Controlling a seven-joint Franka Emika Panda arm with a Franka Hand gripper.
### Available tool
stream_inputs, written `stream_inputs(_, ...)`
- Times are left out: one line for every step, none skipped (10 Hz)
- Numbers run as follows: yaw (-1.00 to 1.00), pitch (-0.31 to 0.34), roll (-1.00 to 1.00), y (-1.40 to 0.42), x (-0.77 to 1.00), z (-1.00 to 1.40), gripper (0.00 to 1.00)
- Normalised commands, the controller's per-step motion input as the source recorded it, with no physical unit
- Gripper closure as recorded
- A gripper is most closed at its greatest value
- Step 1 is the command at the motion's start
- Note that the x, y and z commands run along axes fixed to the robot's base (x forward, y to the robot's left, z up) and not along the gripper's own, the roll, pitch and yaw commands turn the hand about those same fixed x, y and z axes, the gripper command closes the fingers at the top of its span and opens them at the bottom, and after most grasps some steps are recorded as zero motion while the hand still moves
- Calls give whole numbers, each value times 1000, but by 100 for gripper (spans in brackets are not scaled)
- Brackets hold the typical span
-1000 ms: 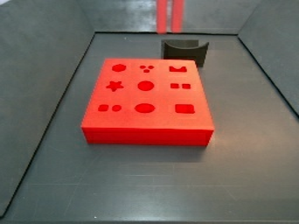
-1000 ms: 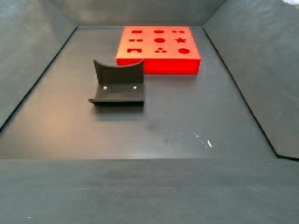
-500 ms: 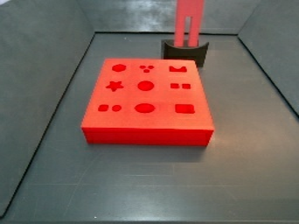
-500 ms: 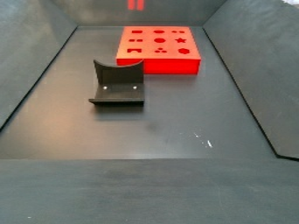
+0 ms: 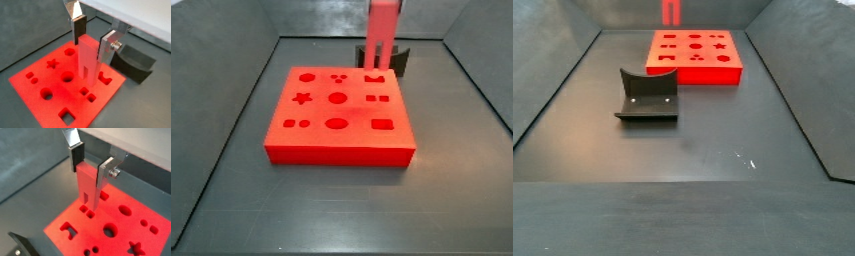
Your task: Insert the double-square object.
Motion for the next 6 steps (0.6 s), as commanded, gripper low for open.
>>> stream_inputs(77, -41, 0, -9, -23, -540, 100)
stream_inputs(17, -87, 0, 0, -23, -140, 100)
stream_inputs(69, -17, 0, 0, 77, -206, 100)
stream_inputs(283, -50, 0, 0, 357, -180, 100)
stream_inputs(343, -54, 50, 0, 437, -86, 100)
stream_inputs(277, -87, 100, 0, 394, -66, 100)
